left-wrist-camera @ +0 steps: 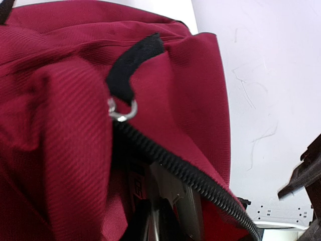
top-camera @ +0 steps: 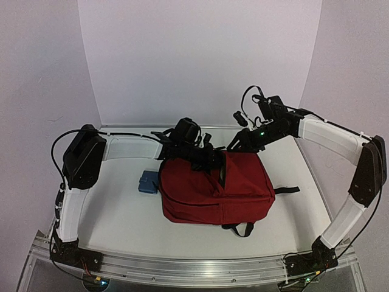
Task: Pack the student bag
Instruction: Place the stationery in the student bag.
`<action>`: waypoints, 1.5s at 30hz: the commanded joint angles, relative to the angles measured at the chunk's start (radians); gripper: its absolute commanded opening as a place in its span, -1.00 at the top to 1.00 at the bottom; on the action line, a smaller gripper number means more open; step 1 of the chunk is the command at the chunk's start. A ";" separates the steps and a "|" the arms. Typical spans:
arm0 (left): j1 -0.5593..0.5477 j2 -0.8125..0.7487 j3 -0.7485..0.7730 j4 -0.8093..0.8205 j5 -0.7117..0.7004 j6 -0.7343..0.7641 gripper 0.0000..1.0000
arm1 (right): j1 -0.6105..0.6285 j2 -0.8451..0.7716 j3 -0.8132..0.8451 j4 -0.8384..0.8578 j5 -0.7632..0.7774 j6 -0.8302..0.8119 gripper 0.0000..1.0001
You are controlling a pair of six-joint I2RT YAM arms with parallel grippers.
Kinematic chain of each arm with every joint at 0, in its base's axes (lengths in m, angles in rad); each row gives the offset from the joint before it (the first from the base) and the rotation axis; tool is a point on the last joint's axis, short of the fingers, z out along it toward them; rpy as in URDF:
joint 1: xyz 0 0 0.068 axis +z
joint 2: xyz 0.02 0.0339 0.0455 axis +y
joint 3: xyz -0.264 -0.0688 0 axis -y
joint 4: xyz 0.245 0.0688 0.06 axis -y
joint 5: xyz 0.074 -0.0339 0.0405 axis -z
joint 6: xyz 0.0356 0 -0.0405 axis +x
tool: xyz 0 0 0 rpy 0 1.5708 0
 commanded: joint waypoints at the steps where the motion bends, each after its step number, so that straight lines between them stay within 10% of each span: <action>1: -0.004 -0.025 -0.001 0.043 0.037 0.022 0.72 | 0.009 0.018 0.033 0.012 -0.002 0.015 0.22; 10: -0.007 -0.163 -0.110 -0.127 -0.002 0.098 0.52 | 0.028 -0.009 0.000 -0.008 0.026 0.020 0.18; 24: -0.039 -0.036 0.011 -0.161 0.106 0.137 0.65 | -0.172 -0.057 -0.051 -0.274 0.010 -0.124 -0.61; 45: -0.041 0.191 0.221 0.074 0.183 0.085 0.58 | -0.205 0.071 -0.187 -0.292 -0.295 -0.194 -0.70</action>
